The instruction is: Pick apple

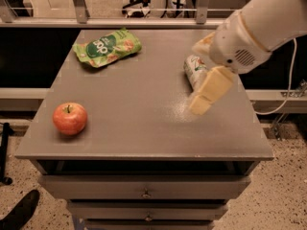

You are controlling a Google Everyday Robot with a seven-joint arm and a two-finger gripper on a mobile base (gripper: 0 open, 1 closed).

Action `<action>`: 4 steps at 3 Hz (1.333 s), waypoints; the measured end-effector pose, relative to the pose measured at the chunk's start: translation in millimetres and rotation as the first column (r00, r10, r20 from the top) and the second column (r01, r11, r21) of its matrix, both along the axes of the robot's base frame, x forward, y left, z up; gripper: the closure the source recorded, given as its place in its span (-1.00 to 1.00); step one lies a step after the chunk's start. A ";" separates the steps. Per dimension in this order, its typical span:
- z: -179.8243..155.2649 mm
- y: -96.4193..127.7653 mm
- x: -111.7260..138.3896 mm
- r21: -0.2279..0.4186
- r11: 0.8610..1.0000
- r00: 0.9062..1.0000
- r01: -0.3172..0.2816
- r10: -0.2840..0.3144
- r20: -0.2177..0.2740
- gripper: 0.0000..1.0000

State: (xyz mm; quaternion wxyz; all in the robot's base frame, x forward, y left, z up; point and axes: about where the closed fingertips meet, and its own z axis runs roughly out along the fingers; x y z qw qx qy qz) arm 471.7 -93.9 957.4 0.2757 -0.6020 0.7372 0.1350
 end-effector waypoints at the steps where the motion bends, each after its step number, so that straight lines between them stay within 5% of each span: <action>1: 0.5 75.3 6.7 0.146 0.986 0.997 -0.076 0.074 0.017 -1.00; 3: -7.6 89.1 4.6 0.185 0.980 0.998 -0.070 0.068 0.016 -1.00; 4: -30.0 130.6 5.3 0.259 0.962 0.996 -0.090 0.092 0.006 -1.00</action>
Offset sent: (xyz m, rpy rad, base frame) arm 0.0054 0.0590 -0.0019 0.1151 -0.0037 0.0623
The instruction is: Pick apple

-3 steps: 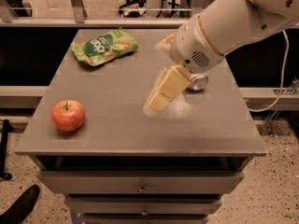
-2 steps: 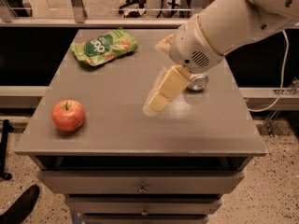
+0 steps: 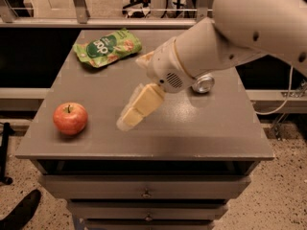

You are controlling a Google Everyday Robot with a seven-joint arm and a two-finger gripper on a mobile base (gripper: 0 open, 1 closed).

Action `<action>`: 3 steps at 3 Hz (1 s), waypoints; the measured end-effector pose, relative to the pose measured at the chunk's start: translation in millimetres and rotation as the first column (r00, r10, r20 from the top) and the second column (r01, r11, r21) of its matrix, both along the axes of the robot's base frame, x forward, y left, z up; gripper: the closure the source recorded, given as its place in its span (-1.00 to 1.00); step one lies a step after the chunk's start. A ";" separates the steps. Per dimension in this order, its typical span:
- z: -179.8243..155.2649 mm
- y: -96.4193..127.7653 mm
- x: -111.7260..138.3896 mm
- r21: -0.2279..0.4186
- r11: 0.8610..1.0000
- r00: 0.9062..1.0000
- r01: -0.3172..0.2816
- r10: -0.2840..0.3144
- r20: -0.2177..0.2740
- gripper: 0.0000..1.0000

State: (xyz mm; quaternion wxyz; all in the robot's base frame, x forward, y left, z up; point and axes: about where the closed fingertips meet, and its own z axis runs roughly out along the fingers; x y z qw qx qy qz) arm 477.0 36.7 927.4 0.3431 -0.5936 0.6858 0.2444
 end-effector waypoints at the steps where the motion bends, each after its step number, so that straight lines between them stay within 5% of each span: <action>1: -26.5 58.5 6.6 0.093 0.995 0.999 -0.033 0.034 -0.010 -1.00; 3: -57.0 113.1 12.9 0.183 0.982 0.997 -0.051 0.059 -0.040 -1.00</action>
Offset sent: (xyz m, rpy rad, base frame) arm 0.0201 0.1170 -0.0592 0.2057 0.0408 0.0497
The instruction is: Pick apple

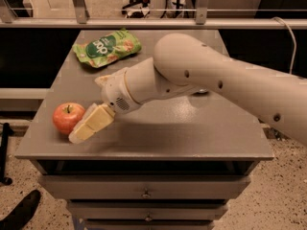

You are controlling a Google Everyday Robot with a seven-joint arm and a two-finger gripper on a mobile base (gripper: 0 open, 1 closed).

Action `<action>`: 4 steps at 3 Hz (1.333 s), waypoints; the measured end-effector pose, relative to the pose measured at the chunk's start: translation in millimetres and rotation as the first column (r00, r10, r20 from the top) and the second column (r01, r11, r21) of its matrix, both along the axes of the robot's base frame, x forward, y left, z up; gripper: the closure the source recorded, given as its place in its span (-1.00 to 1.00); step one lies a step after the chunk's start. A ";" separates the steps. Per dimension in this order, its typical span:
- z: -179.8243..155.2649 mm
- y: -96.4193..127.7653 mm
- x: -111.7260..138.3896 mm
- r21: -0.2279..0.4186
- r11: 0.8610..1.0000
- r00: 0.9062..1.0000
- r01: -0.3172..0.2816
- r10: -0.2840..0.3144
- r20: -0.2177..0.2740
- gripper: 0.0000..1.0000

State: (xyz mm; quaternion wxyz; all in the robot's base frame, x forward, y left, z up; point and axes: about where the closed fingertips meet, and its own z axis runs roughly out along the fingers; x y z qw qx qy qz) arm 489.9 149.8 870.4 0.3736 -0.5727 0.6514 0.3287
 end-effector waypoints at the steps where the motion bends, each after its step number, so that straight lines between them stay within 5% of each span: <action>1: -18.2 23.5 -1.1 0.037 0.999 1.000 -0.008 0.009 -0.025 -0.95; 3: -31.2 40.7 -4.1 0.079 0.997 0.998 -0.008 0.012 -0.056 -0.04; 4: -26.6 30.7 0.4 0.096 0.995 0.999 0.023 -0.019 -0.050 0.43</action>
Offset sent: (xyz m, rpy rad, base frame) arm 0.0001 0.0417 -0.0366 0.0771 0.0552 0.0086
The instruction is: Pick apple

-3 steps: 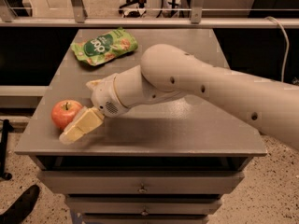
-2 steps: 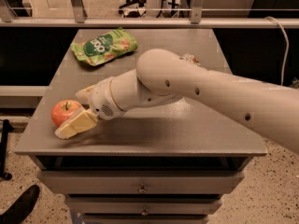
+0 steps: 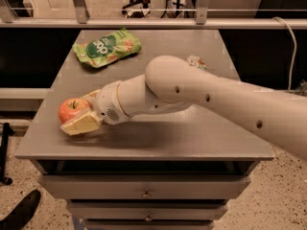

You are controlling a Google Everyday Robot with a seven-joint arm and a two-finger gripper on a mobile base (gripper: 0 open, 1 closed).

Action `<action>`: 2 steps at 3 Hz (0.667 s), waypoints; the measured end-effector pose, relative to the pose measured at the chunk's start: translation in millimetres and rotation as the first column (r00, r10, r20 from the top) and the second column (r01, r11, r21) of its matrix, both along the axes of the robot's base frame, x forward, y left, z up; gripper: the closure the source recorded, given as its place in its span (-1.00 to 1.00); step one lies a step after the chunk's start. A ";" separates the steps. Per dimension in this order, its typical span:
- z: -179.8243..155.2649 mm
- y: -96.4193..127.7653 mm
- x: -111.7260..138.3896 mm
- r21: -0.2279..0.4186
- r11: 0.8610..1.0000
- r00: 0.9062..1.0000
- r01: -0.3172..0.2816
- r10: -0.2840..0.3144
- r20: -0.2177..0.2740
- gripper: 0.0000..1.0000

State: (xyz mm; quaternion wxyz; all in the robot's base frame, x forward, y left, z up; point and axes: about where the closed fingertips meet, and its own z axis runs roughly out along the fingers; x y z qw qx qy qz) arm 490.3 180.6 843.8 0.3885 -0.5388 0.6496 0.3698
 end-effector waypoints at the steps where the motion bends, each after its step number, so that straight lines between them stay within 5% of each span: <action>1: 43.9 -52.1 20.1 0.038 0.996 0.992 0.086 -0.089 0.085 0.99; 2: 82.1 -91.7 35.5 0.077 0.987 0.977 0.140 -0.150 0.151 1.00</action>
Offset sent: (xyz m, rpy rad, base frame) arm 0.0566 -0.1458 0.1281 0.1065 -0.2408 -0.2257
